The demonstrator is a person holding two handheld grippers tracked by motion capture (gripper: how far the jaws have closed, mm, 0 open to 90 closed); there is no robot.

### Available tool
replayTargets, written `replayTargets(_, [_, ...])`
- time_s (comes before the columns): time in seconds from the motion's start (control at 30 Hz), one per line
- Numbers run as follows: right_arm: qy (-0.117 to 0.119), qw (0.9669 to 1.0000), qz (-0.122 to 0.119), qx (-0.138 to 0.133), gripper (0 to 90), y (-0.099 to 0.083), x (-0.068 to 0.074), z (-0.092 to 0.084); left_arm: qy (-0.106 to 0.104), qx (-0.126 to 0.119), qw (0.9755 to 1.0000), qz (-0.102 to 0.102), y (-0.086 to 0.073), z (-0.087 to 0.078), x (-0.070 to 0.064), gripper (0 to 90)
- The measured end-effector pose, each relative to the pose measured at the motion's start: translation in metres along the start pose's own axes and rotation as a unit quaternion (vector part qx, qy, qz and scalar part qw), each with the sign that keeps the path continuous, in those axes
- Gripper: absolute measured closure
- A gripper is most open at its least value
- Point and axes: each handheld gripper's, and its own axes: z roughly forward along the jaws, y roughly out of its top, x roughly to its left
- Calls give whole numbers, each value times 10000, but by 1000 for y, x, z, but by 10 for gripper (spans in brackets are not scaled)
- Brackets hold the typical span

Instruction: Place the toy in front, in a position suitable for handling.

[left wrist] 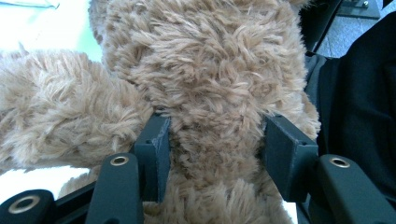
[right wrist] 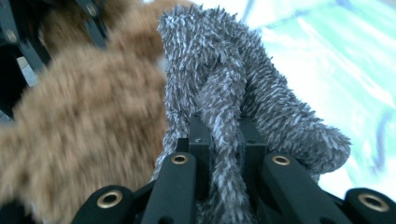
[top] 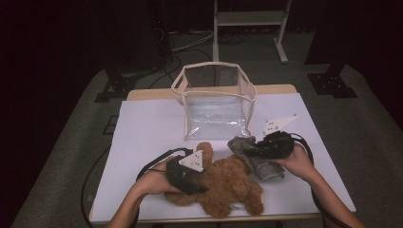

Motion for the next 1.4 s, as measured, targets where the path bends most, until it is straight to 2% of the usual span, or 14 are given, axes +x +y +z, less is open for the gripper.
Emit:
replayTargets(0.13, [159, 9995, -188, 181, 794, 15, 5, 26, -6, -53, 10000, -26, -2, -1, -1, 461])
replayTargets(0.23, [215, 9995, -38, 238, 794, 5, 0, 34, 5, -117, 9999, -64, -4, -1, -1, 461])
replayTargets(0.4, [95, 9987, 440, 251, 795, -28, -17, 22, 20, -136, 9999, -70, -4, -1, -2, 461])
replayTargets(0.47, [55, 9983, 515, 276, 794, -37, -18, 15, 12, -101, 9999, -62, -3, -1, -1, 461])
replayTargets(0.57, [32, 9985, 481, 276, 793, -39, -14, 6, 30, -65, 10000, -51, -2, 0, 0, 460])
replayTargets(0.73, [366, 9990, 212, -108, 793, -21, 4, 0, 3, -71, 10000, -69, -1, 0, 2, 461])
replayTargets(0.8, [488, 9987, 75, -110, 792, -14, 12, 4, 1, -83, 9999, -72, -2, 0, 2, 461])
replayTargets(0.87, [502, 9987, -23, 21, 792, -14, 16, 11, 9, -117, 9999, -84, -3, 0, 2, 461])
replayTargets(1.0, [665, 9973, 305, 18, 793, -33, 9, 20, 46, -196, 9997, -110, -5, 0, 2, 460])
replayTargets(1.1, [518, 9981, 257, 206, 793, -37, 10, 14, 53, -195, 9997, -133, -4, 1, 3, 459])
replayTargets(1.17, [426, 9986, 201, 260, 792, -33, 11, 5, 58, -176, 9998, -119, -3, 2, 4, 460])
replayTargets(1.23, [407, 9990, 135, 160, 792, -23, 13, -2, 63, -147, 9998, -108, -2, 2, 4, 460])
replayTargets(1.33, [513, 9986, -150, -52, 792, 8, 25, -9, 60, -129, 9998, -111, 0, 3, 5, 459])
replayTargets(1.4, [667, 9971, -351, -72, 792, 31, 36, -4, 61, -114, 9999, -114, 1, 3, 5, 457])
